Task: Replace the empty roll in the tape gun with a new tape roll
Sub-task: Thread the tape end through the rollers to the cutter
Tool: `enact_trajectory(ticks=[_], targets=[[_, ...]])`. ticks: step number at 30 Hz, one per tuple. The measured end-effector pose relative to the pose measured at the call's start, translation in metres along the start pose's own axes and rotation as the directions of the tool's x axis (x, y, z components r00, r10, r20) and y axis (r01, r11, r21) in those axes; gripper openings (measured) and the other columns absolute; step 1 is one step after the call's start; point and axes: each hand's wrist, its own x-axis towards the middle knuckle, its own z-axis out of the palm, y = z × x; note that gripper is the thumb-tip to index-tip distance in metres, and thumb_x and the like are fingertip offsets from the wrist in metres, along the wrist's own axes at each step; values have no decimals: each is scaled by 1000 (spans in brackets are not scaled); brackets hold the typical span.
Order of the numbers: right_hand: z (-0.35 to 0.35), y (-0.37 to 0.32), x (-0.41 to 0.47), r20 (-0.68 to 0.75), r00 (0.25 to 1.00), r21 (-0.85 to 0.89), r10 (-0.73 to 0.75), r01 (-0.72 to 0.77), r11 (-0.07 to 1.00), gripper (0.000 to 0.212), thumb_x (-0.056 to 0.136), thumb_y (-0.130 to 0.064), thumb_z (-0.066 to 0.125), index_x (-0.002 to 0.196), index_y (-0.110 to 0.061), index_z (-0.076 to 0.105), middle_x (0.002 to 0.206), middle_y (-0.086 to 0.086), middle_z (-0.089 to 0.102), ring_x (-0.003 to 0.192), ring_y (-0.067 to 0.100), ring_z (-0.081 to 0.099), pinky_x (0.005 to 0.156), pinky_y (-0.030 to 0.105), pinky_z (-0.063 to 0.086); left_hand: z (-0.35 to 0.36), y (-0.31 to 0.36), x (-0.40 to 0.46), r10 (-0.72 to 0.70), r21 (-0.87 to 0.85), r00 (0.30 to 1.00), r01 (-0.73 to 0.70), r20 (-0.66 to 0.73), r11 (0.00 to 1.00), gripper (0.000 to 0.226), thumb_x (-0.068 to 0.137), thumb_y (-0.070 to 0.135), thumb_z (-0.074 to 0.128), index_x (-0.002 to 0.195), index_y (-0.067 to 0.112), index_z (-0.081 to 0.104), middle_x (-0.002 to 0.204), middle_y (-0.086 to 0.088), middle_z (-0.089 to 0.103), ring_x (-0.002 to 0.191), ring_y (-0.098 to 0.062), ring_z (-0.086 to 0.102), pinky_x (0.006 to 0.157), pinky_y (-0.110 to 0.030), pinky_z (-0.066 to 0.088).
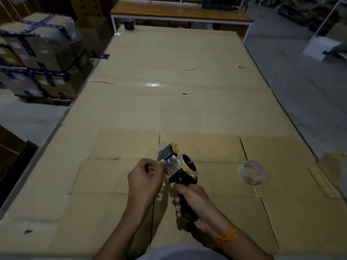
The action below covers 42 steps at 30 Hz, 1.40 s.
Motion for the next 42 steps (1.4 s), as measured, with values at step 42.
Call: enact_trajectory(ticks=[42], targets=[[-35, 62, 81, -204, 869, -659, -451, 219, 720, 36, 93, -43, 79, 106, -17, 59, 94, 1, 68, 72, 10, 67, 63, 26, 55, 42, -41, 32, -207, -319, 946, 282, 250, 905, 39, 116, 35, 38, 97, 32, 72, 95, 12, 73, 91, -10, 66, 79, -29, 50]])
